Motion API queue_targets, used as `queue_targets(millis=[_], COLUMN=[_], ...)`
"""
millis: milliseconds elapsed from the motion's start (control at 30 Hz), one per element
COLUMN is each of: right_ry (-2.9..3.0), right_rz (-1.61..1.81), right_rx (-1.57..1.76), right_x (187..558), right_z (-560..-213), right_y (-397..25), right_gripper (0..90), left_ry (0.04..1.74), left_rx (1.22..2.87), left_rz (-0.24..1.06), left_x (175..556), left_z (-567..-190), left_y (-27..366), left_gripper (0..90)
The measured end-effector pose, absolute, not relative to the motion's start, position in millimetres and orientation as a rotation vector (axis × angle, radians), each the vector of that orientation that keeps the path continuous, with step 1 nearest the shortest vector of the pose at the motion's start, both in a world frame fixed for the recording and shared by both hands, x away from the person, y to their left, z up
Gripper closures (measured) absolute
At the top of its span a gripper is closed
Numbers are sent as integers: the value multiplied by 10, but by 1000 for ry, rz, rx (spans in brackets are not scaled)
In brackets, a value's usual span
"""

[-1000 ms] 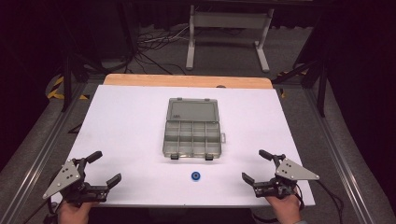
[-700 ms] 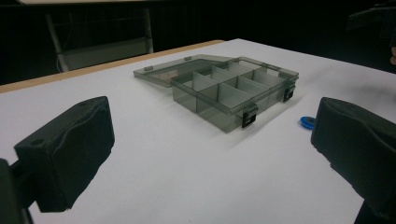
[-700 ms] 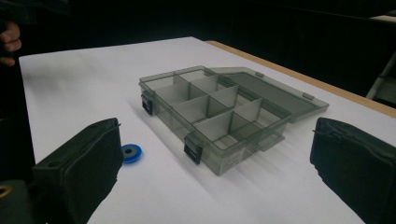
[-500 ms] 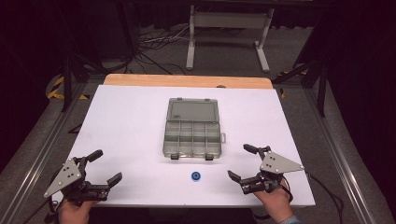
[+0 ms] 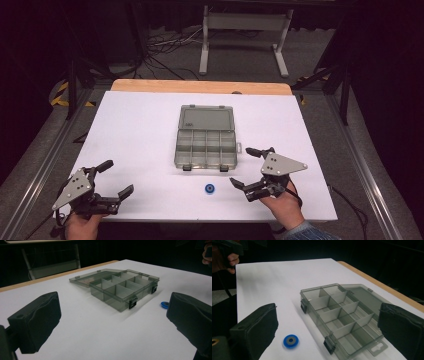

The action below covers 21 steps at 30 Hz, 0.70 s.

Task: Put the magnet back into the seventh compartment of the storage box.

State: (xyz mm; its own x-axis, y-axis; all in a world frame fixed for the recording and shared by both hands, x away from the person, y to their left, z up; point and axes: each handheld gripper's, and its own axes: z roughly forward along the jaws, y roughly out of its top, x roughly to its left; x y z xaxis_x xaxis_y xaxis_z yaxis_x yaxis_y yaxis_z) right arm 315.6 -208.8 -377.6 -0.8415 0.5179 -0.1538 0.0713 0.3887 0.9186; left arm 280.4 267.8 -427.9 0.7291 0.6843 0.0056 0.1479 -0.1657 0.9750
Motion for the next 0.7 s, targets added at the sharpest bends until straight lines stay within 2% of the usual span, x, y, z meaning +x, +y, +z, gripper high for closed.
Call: queue_targets(millis=[367, 700], right_ry=[2386, 2653], right_rz=[1400, 1179], right_rx=[454, 390], right_x=[3271, 3340], right_z=[-3764, -3754], right_y=[-1785, -1523], right_gripper=[33, 113], left_ry=[671, 679], left_rx=[1697, 1697], left_rz=[536, 540], left_x=[2802, 2797], left_z=[-4286, -4295], left_y=[2674, 2682], left_gripper=[4, 4])
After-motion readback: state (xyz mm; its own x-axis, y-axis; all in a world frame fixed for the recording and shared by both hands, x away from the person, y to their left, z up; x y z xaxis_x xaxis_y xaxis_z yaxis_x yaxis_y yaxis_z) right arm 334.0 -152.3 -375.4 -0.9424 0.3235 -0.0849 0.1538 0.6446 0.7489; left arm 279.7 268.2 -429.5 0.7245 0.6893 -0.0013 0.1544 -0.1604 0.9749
